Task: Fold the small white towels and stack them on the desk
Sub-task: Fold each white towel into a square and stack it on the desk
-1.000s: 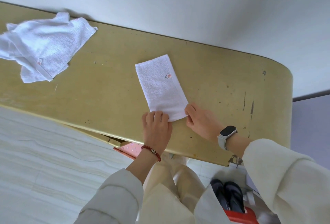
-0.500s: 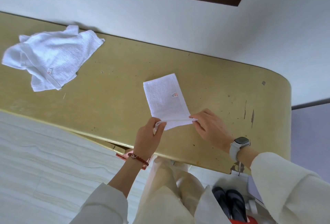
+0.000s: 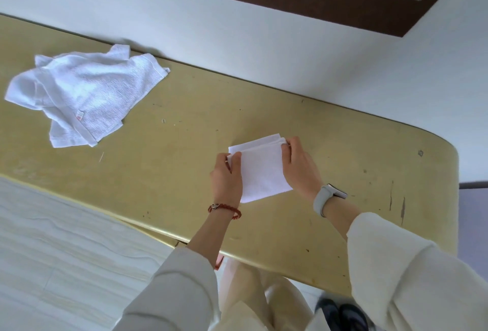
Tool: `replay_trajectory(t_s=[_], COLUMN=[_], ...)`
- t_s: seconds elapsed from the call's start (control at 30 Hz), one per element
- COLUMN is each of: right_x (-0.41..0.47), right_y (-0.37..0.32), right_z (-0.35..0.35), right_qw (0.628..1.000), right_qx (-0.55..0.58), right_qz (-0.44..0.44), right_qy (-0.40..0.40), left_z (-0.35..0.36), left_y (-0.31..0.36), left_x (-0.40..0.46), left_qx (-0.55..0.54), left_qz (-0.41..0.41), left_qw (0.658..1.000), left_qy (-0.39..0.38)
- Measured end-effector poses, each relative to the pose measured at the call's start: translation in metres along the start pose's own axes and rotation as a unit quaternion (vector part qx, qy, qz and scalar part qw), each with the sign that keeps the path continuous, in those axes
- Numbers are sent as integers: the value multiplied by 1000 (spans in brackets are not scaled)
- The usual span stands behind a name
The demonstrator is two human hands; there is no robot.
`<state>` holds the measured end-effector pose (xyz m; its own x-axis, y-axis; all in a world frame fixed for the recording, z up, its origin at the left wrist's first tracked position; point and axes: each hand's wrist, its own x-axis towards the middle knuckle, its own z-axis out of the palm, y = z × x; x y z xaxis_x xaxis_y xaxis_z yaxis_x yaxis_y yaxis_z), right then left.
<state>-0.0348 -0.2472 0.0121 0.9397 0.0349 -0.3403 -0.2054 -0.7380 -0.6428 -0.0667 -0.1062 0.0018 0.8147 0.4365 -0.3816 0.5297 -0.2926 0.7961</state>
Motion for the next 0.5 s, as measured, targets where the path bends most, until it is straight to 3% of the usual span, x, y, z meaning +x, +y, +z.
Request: replay_trajectory(t_s=[0.5], right_x=[37], right_y=[-4], right_z=[23], right_qw=[990], right_qx=[-112], right_qz=[80], right_qy=[29], left_z=[13], left_y=[5], left_x=[35], left_qx=[120], left_qz=[-79], left_qw=[990], left_qy=[-1])
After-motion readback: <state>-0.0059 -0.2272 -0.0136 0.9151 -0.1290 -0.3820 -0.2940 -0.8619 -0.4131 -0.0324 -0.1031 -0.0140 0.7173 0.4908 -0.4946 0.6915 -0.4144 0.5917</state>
